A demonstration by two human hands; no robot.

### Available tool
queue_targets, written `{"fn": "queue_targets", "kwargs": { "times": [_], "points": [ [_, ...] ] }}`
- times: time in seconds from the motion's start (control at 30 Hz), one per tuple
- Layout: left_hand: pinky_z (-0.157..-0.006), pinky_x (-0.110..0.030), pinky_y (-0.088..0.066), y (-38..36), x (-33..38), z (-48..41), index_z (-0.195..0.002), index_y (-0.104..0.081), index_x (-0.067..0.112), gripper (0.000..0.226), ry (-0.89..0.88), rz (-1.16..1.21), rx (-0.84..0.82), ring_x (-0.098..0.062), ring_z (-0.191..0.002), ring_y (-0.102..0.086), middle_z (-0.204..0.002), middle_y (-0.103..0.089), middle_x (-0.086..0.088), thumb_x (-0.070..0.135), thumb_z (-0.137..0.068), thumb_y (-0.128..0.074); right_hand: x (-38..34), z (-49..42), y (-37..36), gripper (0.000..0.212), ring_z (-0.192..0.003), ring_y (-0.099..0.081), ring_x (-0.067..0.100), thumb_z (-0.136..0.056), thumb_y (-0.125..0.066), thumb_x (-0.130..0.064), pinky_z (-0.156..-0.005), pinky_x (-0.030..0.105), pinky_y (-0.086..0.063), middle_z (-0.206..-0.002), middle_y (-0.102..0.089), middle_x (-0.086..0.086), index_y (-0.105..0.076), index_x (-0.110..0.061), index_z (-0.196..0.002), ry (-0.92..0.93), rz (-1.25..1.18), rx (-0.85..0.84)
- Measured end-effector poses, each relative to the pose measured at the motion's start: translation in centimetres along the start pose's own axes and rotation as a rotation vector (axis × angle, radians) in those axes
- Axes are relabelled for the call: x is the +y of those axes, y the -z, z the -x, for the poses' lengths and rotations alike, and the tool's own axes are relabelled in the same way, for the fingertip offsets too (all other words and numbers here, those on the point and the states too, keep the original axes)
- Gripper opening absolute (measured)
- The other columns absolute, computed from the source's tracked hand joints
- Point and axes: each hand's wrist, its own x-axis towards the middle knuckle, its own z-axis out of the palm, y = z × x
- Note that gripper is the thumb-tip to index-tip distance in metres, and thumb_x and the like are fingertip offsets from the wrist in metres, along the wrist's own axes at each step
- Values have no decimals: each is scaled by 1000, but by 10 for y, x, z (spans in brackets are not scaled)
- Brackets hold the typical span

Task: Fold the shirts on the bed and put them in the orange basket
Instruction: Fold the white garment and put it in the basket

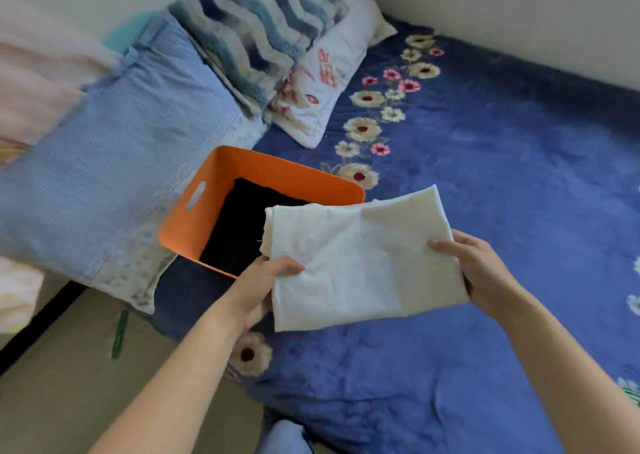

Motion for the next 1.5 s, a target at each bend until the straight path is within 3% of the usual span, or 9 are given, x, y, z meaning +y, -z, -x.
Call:
{"fn": "queue_targets", "kwargs": {
  "times": [0.27,0.37,0.57,0.8,0.93,1.07,1.17,1.27,1.5],
  "points": [
    [-75,-40,-52,86,45,-69,-106,-62,14,19,93,399,279,-29,-88,-65,-90,-73,-9,9,-89,-53,-72,-113,-149,13,-69,-50,17,-85,-57,-14,-61,28,-36,-73,-55,4,-62,-1,-84,237,487,51],
    [-75,-42,-48,102,36,-93,-114,-55,12,27,216,503,456,-31,-87,-61,-98,-66,-12,5,-88,-53,-79,-151,-197,19,-72,-50,21,-89,-51,-14,-56,28,-34,-66,-50,-3,-51,-15,-70,313,793,10],
    [-105,-54,-31,116,33,-127,-140,-36,13,51,560,546,640,-41,-130,-35,-145,-36,-16,8,-91,-52,-62,-211,-275,11,-119,-43,30,-96,-46,-17,-93,41,-36,-117,-56,9,-57,-15,-97,478,1313,-60],
    [-105,-51,-33,127,19,-157,-143,-30,-3,46,538,365,792,-42,-133,-35,-147,-33,-25,5,-98,-37,-47,-243,-316,19,-109,-51,29,-97,-46,-10,-78,37,-45,-108,-61,5,-59,-14,-111,611,1562,-77],
    [-103,-45,-39,132,19,-161,-135,-47,9,44,577,587,759,-35,-123,-47,-138,-48,-13,7,-91,-49,-37,-252,-321,38,-96,-61,34,-90,-44,2,-66,40,-45,-116,-58,11,-47,-7,-127,581,1508,-42],
    [-96,-39,-37,120,21,-146,-129,-37,1,47,406,72,695,-29,-114,-45,-130,-45,-10,9,-86,-54,-12,-252,-325,54,-70,-59,32,-62,-69,7,-47,29,-32,-99,-58,14,-60,-4,-115,797,1465,-89],
    [-118,-45,-12,115,13,-156,-151,4,6,85,248,-600,514,-35,-144,10,-156,17,-15,19,-91,-54,6,-264,-326,69,-94,-63,32,-60,-76,-5,-65,35,-48,-119,-60,15,-60,-13,-126,852,1549,-199],
    [-114,-51,6,124,-3,-190,-143,29,7,114,429,-1075,276,-46,-132,36,-142,44,-24,40,-86,-63,13,-278,-331,68,-140,-24,30,-92,-50,-23,-107,46,-26,-158,-17,6,-17,-29,-151,686,1551,-347],
    [-112,-55,9,156,-40,-227,-123,51,15,121,700,-1397,252,-51,-132,32,-137,45,-31,33,-87,-64,49,-317,-332,75,-146,-5,23,-80,-8,-51,-114,38,4,-160,-6,-5,-4,-31,-152,670,1529,-451]
  ]
}}
